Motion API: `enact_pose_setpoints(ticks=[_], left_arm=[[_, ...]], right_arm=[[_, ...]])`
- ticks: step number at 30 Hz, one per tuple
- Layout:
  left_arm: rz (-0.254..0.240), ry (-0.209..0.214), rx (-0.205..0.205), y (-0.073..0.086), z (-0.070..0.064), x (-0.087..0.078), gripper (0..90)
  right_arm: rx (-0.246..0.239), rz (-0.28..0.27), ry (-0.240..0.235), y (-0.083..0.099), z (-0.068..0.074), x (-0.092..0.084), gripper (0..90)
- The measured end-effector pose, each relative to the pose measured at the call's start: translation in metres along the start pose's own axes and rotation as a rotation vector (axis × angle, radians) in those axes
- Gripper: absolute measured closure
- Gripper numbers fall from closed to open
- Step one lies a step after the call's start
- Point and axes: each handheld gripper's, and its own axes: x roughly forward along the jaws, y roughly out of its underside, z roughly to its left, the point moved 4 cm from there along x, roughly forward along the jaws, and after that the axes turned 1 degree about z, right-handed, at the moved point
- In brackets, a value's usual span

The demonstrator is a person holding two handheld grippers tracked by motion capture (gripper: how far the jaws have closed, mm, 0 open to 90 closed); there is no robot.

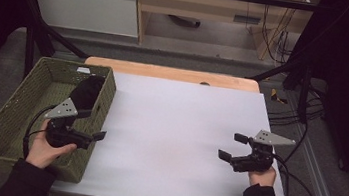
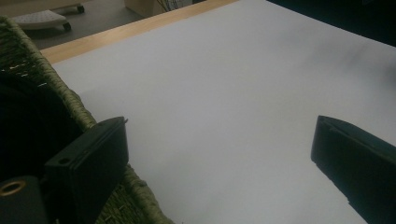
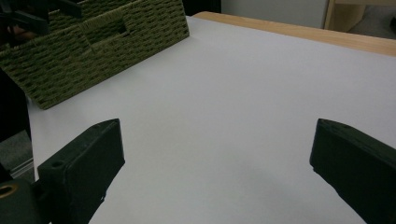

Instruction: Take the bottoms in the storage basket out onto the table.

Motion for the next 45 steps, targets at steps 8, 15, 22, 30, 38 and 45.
enact_pose_setpoints(ticks=[8,15,22,30,38,45], left_arm=[[0.005,-0.001,0.006,-0.002,-0.002,0.000,4.0],[0.010,-0.014,-0.003,-0.005,-0.001,-0.002,4.0],[0.022,-0.029,-0.006,-0.007,0.001,-0.003,4.0],[0.015,-0.036,-0.014,-0.012,0.004,-0.009,4.0],[0.018,-0.059,-0.018,-0.015,0.009,-0.016,4.0],[0.012,-0.082,-0.030,-0.015,0.018,-0.025,4.0]], right_arm=[[-0.001,0.004,-0.001,0.000,0.000,0.000,3.5],[-0.002,0.004,-0.003,0.000,0.000,0.000,3.5],[-0.001,0.005,-0.006,0.000,0.001,0.000,3.5],[0.000,0.005,-0.011,0.000,0.001,0.000,3.5],[-0.005,0.015,-0.007,0.001,0.001,0.002,3.5],[-0.006,0.028,-0.009,0.002,0.001,0.005,3.8]])
